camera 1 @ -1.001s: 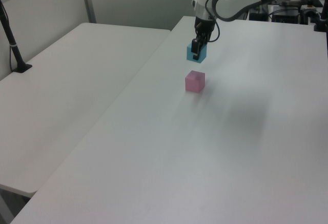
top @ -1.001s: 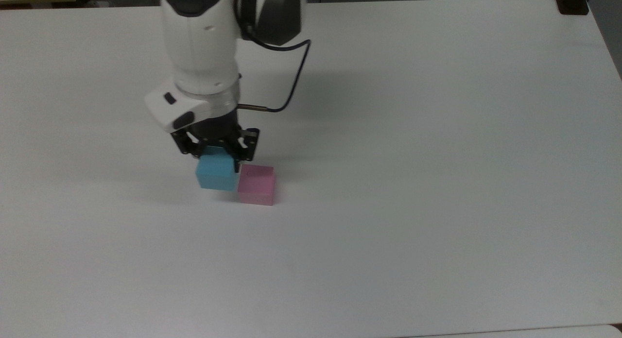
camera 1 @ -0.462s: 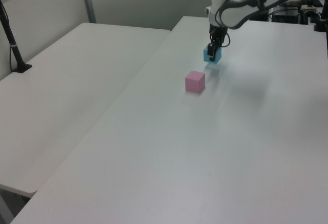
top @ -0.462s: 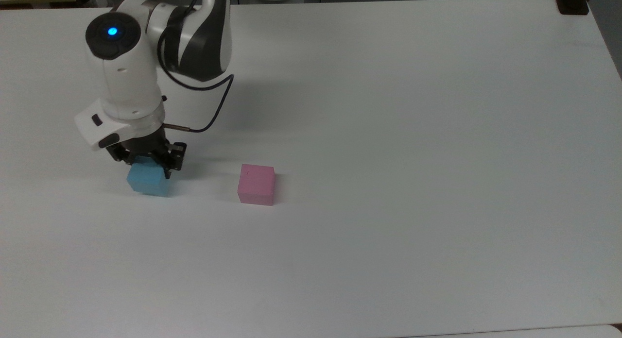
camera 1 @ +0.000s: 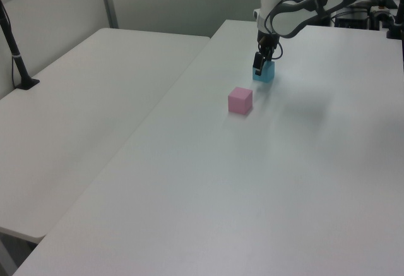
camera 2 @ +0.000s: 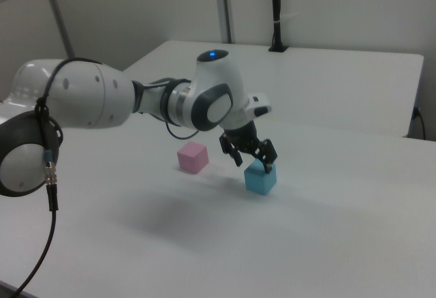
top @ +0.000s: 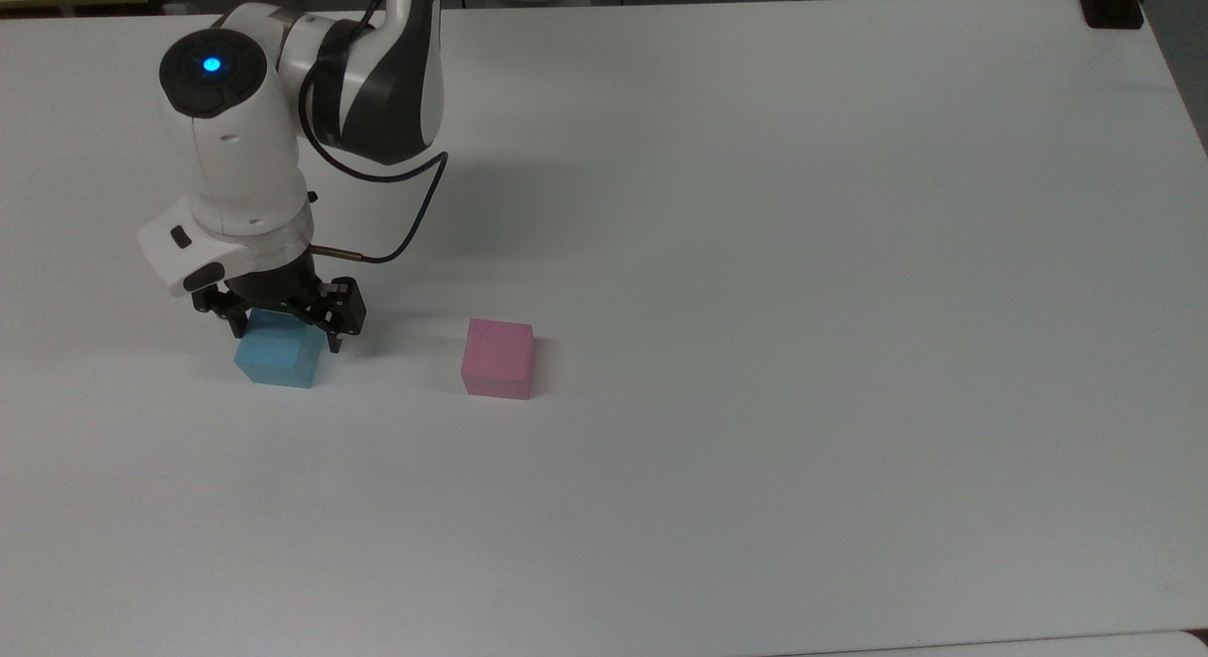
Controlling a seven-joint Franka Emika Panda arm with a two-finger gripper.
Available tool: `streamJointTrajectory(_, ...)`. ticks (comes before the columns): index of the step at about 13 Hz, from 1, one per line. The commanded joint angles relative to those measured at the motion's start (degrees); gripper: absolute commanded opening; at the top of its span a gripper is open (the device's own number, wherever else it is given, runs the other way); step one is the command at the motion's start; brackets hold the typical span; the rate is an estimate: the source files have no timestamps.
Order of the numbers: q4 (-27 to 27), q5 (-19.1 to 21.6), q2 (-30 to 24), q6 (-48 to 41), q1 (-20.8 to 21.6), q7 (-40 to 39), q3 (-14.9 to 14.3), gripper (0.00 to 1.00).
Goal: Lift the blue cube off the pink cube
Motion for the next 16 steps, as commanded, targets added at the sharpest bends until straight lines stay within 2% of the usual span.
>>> streamJointTrajectory(1,-1.7,-0.7,-8.3,-7.3,2.9,0.3,-0.2,1.00)
streamJointTrajectory(2,-1.7,-0.7,-10.5,-10.9,4.2,1.0,-0.2,1.00)
streamJointTrajectory(5,-1.7,-0.6,-16.2,-21.1,9.8,11.6,-0.2,1.00)
streamJointTrajectory(8,-1.7,-0.5,-20.1,-28.3,13.6,13.6,-0.2,1.00)
streamJointTrajectory(10,-1.7,-0.1,-22.8,-33.0,17.2,14.6,-1.6,1.00)
streamJointTrajectory(12,-1.8,0.4,-24.4,-37.0,18.1,14.7,-1.3,1.00)
streamJointTrajectory(16,-1.6,0.5,-24.6,-37.4,17.6,14.7,-1.2,1.00)
